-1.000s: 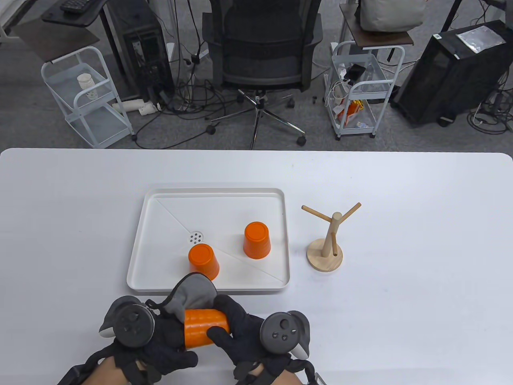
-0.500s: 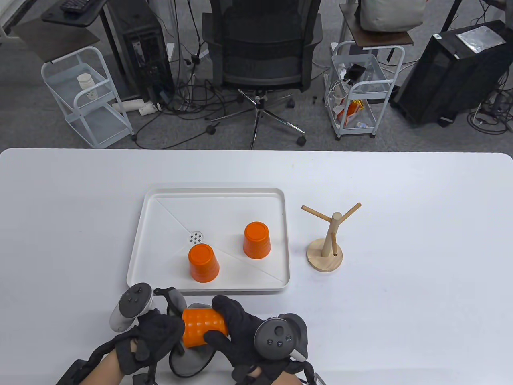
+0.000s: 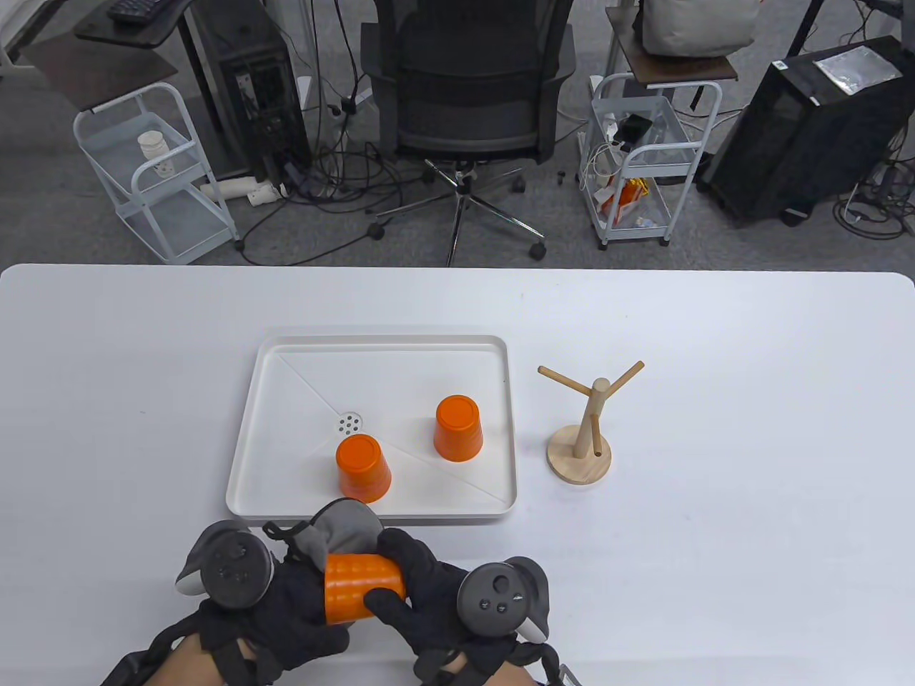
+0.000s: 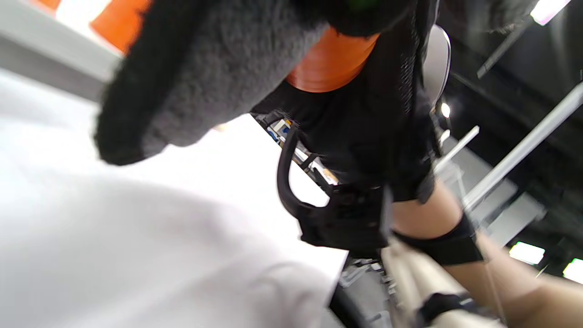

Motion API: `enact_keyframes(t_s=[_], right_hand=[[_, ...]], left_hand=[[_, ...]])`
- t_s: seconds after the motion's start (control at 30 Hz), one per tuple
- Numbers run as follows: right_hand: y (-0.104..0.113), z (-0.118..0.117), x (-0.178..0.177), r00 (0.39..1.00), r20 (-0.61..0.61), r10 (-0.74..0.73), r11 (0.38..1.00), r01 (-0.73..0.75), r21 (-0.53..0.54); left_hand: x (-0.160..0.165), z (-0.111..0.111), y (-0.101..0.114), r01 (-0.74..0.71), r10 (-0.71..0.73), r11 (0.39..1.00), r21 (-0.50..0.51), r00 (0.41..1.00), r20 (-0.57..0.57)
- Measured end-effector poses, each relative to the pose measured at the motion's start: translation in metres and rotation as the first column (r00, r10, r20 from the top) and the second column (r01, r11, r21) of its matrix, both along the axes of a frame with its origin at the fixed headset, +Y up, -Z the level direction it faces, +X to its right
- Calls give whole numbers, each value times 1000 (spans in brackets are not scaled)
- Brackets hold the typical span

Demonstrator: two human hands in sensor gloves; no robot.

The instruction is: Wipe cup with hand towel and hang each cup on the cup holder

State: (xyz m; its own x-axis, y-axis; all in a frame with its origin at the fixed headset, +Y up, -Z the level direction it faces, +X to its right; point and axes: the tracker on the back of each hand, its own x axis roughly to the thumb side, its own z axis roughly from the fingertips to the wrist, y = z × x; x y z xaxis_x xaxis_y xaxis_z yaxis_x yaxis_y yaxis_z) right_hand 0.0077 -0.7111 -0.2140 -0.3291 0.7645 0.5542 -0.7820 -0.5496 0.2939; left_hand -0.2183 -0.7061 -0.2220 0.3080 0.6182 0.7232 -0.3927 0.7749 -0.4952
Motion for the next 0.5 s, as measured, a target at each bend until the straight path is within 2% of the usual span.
enact_keyframes(t_s=[0.03,0.1,0.17,0.27,0.33,0.43,0.5], right_hand=[[0,0,0,1000,-3,-3,1000,3,-3],[0,0,0,1000,-8,-8,1000,8,-5],[1,1,0,1000,-6,-8,1000,8,6],[0,0,1,1000,1,-8,1000,8,10],[1,0,1,1000,4,2,1000,-2,30],[1,1,1,1000,9,30,997,-31,68],[2,1,1,999,8,36,996,-37,82]], left_hand=[[1,3,3,22,-22,996,81,1000,-6],[2,7,5,36,-33,983,179,999,-22],[2,7,4,15,-11,984,180,1000,-25],[1,1,-3,-101,101,994,34,995,-20],[0,-4,-10,-170,167,979,-109,985,-29],[-1,-10,-18,-227,228,923,-311,973,-35],[-2,-12,-22,-246,253,883,-400,967,-36]])
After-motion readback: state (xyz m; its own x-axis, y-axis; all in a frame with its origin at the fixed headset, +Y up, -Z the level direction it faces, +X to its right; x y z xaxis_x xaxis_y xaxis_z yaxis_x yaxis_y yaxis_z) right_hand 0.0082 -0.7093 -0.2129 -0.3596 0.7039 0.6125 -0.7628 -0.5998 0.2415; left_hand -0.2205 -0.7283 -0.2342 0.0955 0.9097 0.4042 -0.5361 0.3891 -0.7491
